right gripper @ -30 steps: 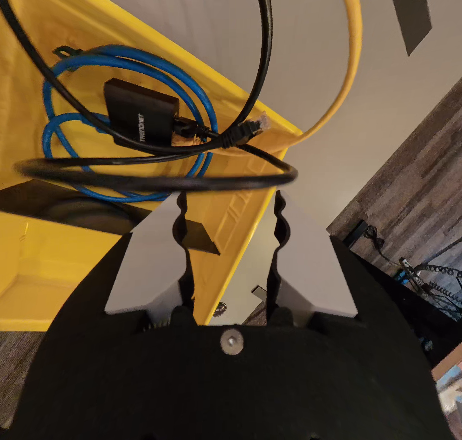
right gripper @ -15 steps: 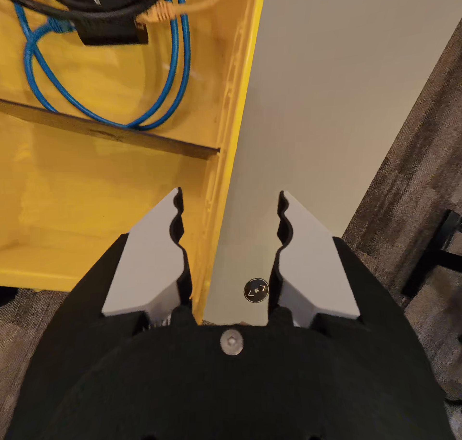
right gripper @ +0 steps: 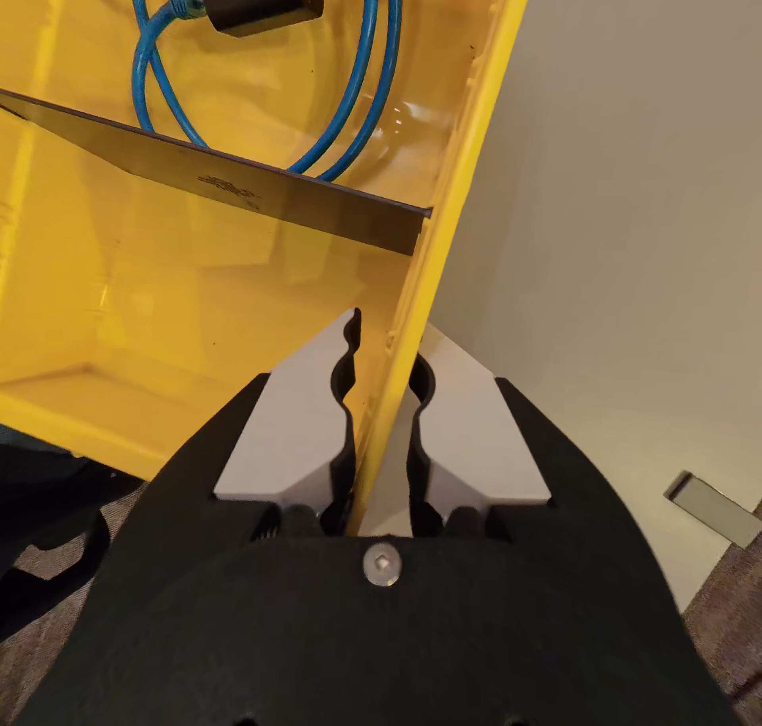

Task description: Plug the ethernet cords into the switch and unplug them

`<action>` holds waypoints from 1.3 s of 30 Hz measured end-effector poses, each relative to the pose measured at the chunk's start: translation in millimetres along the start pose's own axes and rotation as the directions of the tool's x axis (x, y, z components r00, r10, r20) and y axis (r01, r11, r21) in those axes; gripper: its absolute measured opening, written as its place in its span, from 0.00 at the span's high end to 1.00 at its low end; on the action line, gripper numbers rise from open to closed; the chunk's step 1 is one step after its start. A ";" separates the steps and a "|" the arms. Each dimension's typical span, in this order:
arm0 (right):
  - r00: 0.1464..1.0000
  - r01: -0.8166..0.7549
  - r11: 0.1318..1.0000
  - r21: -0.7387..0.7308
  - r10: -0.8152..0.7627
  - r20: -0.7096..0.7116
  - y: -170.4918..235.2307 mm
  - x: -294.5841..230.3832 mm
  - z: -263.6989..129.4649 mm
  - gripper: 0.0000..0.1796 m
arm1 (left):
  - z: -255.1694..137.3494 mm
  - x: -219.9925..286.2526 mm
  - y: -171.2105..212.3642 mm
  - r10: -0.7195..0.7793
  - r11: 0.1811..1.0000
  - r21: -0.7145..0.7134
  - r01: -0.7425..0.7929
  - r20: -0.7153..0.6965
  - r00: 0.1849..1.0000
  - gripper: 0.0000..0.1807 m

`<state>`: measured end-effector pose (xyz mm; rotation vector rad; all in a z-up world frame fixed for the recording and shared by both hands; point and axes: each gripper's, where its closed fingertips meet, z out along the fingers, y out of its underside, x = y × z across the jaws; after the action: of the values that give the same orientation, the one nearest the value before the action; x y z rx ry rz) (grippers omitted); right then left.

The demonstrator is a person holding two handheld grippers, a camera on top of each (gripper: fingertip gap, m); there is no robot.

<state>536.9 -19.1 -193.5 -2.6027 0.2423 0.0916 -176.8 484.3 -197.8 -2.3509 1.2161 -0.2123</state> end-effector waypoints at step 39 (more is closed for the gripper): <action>0.925 0.112 0.937 0.331 -0.220 0.309 -170.3 -338.9 125.0 0.33 | -140.7 10.8 -38.9 -0.268 0.706 0.648 0.287 -0.131 0.955 0.98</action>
<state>234.2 241.0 -179.4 -2.2366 -0.0886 0.4085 -191.0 446.2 -57.2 -1.8662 0.6205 -0.6657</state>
